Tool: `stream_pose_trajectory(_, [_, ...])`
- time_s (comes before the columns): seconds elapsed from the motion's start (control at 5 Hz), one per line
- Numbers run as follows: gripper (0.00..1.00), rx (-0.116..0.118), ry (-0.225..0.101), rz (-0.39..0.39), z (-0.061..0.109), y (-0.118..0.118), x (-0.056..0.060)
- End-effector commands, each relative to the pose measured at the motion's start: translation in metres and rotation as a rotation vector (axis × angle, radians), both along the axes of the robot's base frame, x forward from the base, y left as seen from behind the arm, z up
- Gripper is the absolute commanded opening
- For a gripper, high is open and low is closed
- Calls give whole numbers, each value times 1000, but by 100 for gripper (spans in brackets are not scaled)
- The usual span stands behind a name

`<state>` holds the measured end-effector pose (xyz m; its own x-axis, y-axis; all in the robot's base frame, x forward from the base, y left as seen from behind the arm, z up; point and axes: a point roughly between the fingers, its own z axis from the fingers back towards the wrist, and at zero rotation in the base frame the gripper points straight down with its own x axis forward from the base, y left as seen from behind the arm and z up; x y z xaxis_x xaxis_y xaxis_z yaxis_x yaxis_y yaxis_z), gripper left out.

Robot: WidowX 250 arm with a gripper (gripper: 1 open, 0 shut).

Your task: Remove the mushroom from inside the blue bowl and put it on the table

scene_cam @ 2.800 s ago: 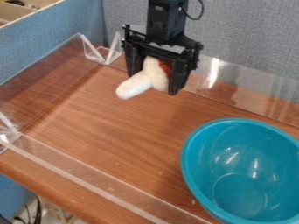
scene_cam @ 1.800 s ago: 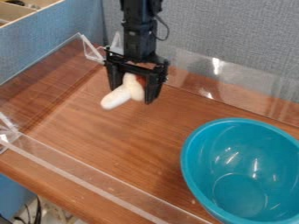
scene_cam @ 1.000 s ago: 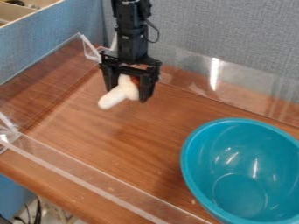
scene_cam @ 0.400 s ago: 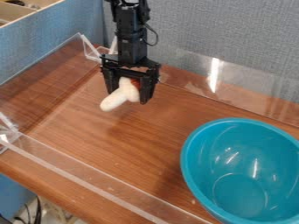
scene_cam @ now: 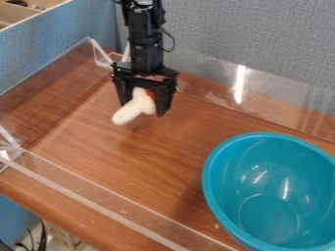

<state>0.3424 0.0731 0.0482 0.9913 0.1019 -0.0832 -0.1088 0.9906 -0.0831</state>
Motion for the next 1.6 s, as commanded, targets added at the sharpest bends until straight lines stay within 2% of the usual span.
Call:
stream_pose_trajectory(0.0, [100,6,-50,19,13,8,4])
stream_pose_trajectory(0.8, [100,-13,-26,39,-4,9,-3])
stream_pose_trajectory(1.0, [0,-15,-24,39,-7,10,-4])
stream_pose_trajectory(1.2, [100,-9,-38,44,3,11,-5])
stream_pose_trajectory(1.4, [100,3,-59,47,18,12,-6])
